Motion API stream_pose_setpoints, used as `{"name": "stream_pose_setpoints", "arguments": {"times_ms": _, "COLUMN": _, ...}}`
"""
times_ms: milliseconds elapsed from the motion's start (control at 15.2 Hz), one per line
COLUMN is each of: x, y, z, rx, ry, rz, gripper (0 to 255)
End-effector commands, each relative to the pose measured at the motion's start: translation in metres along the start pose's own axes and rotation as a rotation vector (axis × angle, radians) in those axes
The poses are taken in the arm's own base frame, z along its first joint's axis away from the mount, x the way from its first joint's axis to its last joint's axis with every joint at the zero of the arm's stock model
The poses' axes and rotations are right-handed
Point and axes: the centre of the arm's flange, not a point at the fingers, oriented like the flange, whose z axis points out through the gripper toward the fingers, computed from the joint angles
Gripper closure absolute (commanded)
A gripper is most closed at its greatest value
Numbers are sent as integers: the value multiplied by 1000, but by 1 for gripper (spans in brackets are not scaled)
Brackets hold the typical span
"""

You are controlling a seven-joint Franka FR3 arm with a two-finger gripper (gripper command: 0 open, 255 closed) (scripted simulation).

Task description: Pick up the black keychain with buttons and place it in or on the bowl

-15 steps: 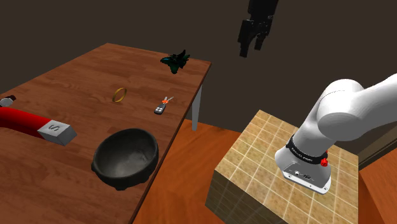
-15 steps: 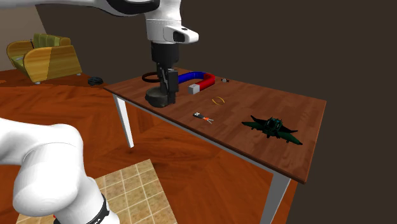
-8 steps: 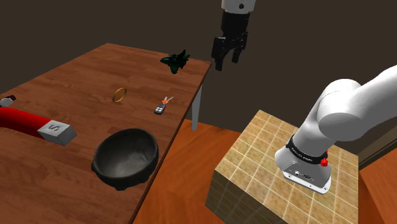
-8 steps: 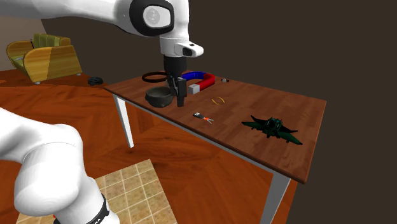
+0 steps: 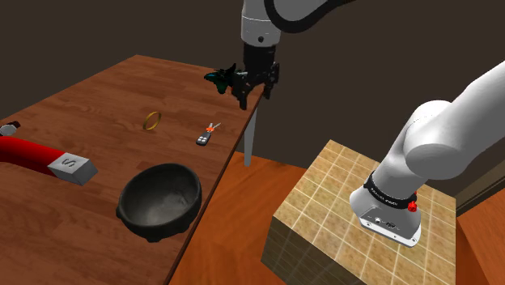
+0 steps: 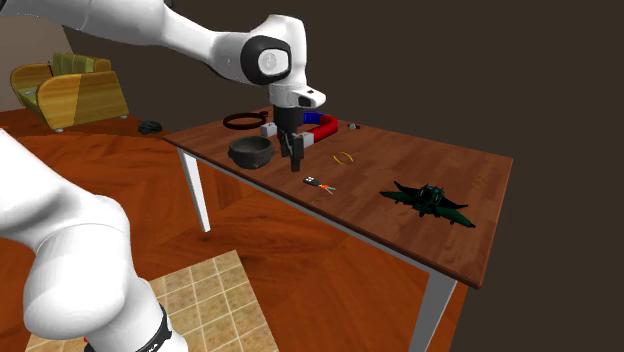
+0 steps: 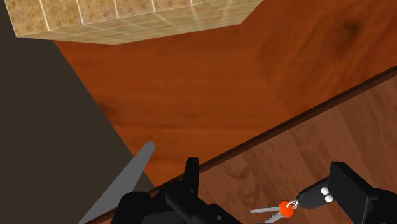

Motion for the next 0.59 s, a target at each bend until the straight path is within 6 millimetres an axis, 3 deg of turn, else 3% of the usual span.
{"name": "stream_pose_setpoints", "arguments": {"times_ms": 0, "x": 17, "y": -16, "z": 14, "rx": 1, "ry": 5, "rz": 6, "gripper": 0}}
{"name": "stream_pose_setpoints", "arguments": {"times_ms": 528, "x": 72, "y": -85, "z": 70, "rx": -1, "ry": 23, "rz": 29, "gripper": 0}}
